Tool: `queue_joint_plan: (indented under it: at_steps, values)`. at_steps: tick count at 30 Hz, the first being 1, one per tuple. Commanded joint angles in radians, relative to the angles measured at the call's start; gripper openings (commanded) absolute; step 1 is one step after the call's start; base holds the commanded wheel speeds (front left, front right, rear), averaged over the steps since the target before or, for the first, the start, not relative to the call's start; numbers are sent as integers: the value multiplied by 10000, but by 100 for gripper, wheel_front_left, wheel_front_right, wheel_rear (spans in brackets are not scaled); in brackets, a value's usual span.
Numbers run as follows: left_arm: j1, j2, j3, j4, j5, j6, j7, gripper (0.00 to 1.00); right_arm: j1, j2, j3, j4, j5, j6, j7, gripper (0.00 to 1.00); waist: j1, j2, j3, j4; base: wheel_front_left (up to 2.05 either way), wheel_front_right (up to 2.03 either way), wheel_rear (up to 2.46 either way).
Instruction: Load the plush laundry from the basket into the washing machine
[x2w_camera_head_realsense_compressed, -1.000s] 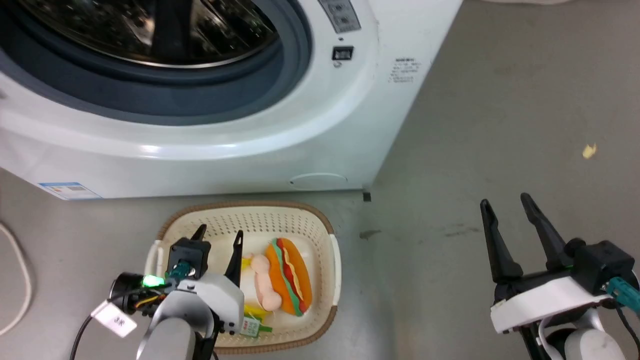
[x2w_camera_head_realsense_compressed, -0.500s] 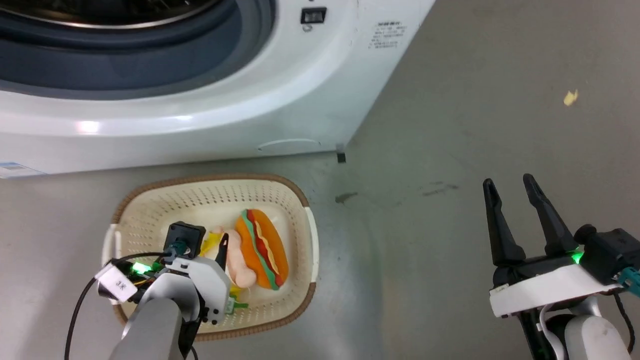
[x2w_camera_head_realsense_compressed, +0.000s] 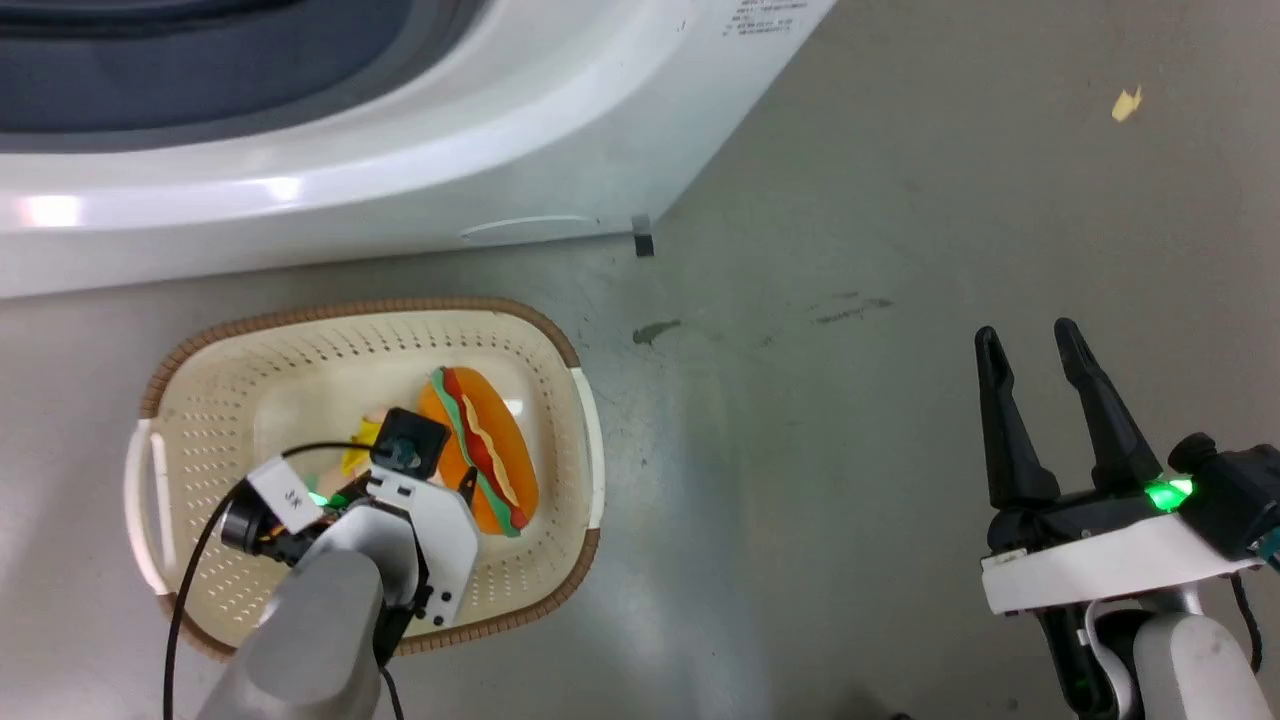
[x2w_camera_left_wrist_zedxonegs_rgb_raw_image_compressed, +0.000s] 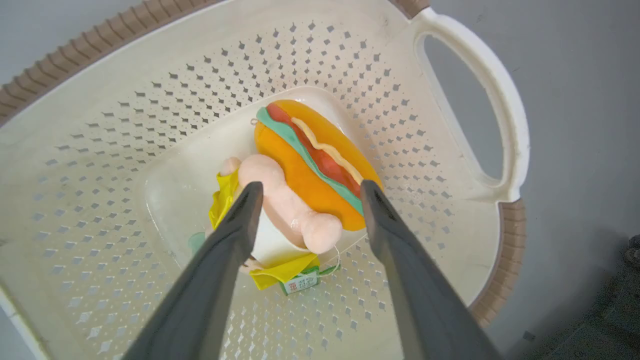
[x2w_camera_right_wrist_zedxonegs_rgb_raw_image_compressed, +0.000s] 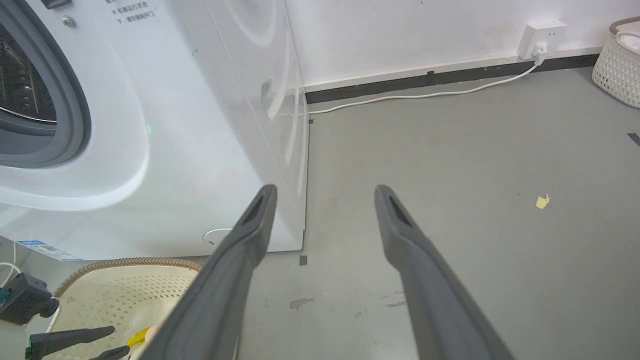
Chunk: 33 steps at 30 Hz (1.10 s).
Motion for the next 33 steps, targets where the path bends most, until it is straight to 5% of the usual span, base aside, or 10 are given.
queue_joint_plan:
  at_steps: [1,30,31,32,33]
  values:
    - [-286,108,-119,221,-92,-70,80,100,-172,-10,21,-68,123,-6,-93,100,-1,0,172,-92,0,0,0]
    - [-3231,1156,-1876,3370,-561,214,1301,100,-740,-14,205,-433,1371,-8,-696,100,-1,0,2781,-988,0,0,0]
    - [-3317,1175,-1929,3478,-586,223,1340,92,-757,-14,215,-428,1412,-8,-717,100,-1,0,2858,-1024,0,0,0]
    - [-3398,1181,-1977,3587,-621,215,1390,29,-778,-14,232,-419,1446,-8,-738,100,-1,0,2930,-1058,0,0,0]
    - [-3470,1183,-2016,3693,-673,175,1413,0,-802,-14,253,-409,1481,-8,-759,100,-1,0,2998,-1096,0,0,0]
